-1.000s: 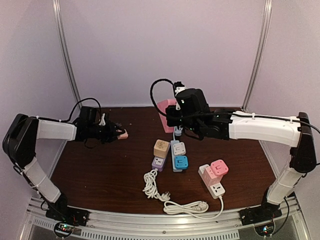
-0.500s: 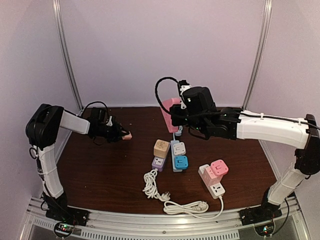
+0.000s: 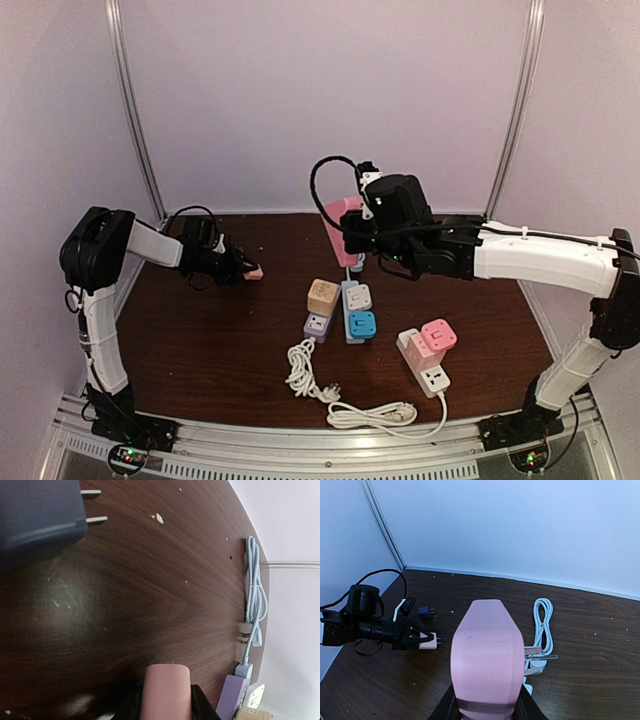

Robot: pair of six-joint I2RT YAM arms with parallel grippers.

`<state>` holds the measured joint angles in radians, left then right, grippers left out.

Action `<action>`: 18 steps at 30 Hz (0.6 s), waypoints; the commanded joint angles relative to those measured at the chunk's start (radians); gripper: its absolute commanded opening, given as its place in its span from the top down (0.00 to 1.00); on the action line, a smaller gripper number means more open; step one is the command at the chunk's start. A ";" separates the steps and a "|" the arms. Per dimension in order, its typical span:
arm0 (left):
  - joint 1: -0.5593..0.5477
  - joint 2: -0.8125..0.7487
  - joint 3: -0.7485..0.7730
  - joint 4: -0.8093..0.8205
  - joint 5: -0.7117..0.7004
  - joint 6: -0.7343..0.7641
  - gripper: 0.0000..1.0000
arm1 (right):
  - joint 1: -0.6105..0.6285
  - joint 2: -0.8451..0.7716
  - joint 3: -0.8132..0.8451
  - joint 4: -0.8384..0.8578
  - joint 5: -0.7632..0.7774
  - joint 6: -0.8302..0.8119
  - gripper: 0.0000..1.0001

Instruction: Pull the plug off the socket

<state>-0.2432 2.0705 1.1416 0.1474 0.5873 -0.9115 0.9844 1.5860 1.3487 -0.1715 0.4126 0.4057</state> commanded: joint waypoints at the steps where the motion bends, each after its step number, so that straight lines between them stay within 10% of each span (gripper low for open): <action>1: 0.010 0.010 0.024 -0.019 0.002 0.009 0.79 | 0.002 -0.053 -0.011 0.010 0.031 -0.017 1.00; 18: 0.019 -0.061 0.063 -0.274 -0.161 0.143 0.37 | -0.039 -0.075 -0.037 -0.027 0.043 -0.036 1.00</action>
<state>-0.2371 2.0464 1.1954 -0.0067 0.5179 -0.8280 0.9749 1.5558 1.3209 -0.1955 0.4290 0.3866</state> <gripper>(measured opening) 0.604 0.306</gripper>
